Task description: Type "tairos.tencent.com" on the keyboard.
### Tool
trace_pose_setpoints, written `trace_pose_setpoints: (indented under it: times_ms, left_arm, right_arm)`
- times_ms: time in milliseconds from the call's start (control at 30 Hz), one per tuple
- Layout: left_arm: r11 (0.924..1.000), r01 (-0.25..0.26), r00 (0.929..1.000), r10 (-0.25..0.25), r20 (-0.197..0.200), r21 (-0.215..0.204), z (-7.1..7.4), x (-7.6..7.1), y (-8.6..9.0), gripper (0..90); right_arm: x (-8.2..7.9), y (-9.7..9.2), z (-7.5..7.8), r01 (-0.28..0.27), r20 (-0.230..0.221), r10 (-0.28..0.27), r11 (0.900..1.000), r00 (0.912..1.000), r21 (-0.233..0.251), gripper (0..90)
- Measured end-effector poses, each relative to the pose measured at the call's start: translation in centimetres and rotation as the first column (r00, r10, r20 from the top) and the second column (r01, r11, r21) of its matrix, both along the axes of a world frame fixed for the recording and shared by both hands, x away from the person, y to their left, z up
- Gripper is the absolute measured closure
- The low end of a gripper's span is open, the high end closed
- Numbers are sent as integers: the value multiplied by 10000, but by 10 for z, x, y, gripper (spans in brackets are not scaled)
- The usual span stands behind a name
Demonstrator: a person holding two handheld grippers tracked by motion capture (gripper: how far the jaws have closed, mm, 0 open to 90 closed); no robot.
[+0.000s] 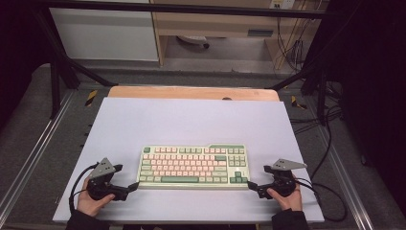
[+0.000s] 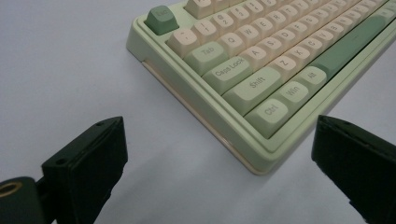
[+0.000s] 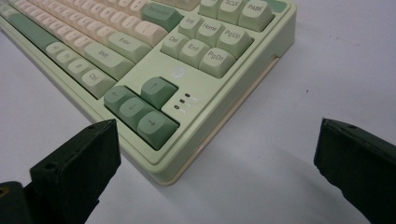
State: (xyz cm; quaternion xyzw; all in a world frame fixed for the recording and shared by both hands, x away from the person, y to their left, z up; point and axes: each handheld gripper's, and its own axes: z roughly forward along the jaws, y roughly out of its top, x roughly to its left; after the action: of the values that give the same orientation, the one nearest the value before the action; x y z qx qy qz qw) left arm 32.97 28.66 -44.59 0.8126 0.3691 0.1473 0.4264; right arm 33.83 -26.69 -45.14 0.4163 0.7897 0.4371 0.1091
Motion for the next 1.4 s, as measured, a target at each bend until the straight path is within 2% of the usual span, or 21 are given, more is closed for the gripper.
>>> trace_pose_setpoints:
  times_ms: [433,600,767,1233,1400]
  left_arm:
    - [9999,-125,9999,125,-2,101,4,0,-6,37]
    - [10000,-91,9999,91,-59,-29,7,0,-10,38]
    - [10000,-7,10000,7,-39,70,9,1,-17,38]
    - [9998,148,9999,-148,-21,120,25,4,-46,57]
    - [9991,285,9996,-284,-34,307,31,6,-60,81]
  right_arm:
    - [0,1,0,-28,-27,28,10000,10000,-6,10]
    - [0,1,0,-67,2,67,10000,10000,-47,10]
    - [1,1,0,-73,-10,73,10000,10000,4,10]
    - [1,1,-1,-78,8,78,9999,10000,-141,10]
    - [1,1,-1,-109,30,110,9998,9999,-172,10]
